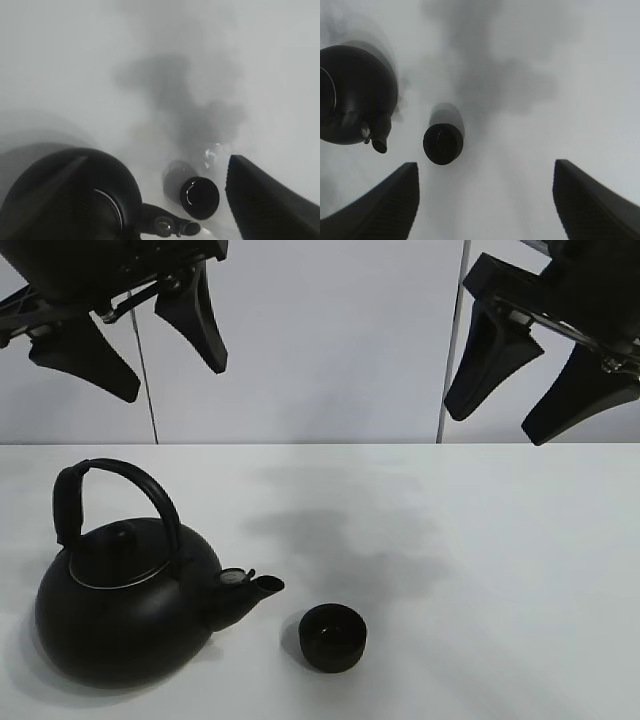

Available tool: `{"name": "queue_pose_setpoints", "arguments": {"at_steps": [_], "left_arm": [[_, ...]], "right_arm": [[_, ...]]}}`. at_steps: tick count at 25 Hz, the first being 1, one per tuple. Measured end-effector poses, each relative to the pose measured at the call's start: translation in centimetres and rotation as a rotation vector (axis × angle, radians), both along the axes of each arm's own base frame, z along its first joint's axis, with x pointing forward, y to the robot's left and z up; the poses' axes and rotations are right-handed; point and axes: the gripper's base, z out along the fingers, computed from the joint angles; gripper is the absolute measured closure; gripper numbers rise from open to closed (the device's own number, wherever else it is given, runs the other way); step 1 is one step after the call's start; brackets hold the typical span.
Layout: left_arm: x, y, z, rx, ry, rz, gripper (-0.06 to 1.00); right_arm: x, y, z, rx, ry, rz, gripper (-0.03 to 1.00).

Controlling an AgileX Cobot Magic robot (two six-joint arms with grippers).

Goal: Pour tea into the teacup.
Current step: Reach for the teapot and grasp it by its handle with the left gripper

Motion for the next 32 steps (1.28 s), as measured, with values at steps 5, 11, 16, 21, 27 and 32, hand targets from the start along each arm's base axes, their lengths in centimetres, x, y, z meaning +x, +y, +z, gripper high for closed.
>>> {"name": "queue_pose_setpoints", "arguments": {"at_steps": [5, 11, 16, 21, 27, 32], "left_arm": [[-1.0, 0.8, 0.5, -0.002, -0.145, -0.043, 0.41], [-4.3, 3.0, 1.4, 0.050, -0.399, -0.156, 0.41], [-7.7, 5.1, 1.4, 0.111, -0.606, -0.225, 0.41], [-10.7, 6.9, 0.3, 0.172, -0.705, -0.279, 0.41], [-11.9, 7.7, -2.7, 0.210, -0.675, -0.295, 0.41], [-12.6, 8.5, -5.3, 0.223, -0.736, -0.243, 0.41]], "right_arm": [[0.0, 0.0, 0.0, 0.000, 0.000, 0.000, 0.45], [0.0, 0.0, 0.0, 0.000, -0.001, 0.000, 0.45], [0.0, 0.0, 0.0, 0.000, -0.001, 0.000, 0.45], [0.0, 0.0, 0.0, 0.000, -0.001, 0.000, 0.45], [0.0, -0.1, 0.0, -0.008, -0.004, 0.001, 0.45], [0.0, -0.1, 0.0, -0.015, -0.006, 0.004, 0.45]]}}
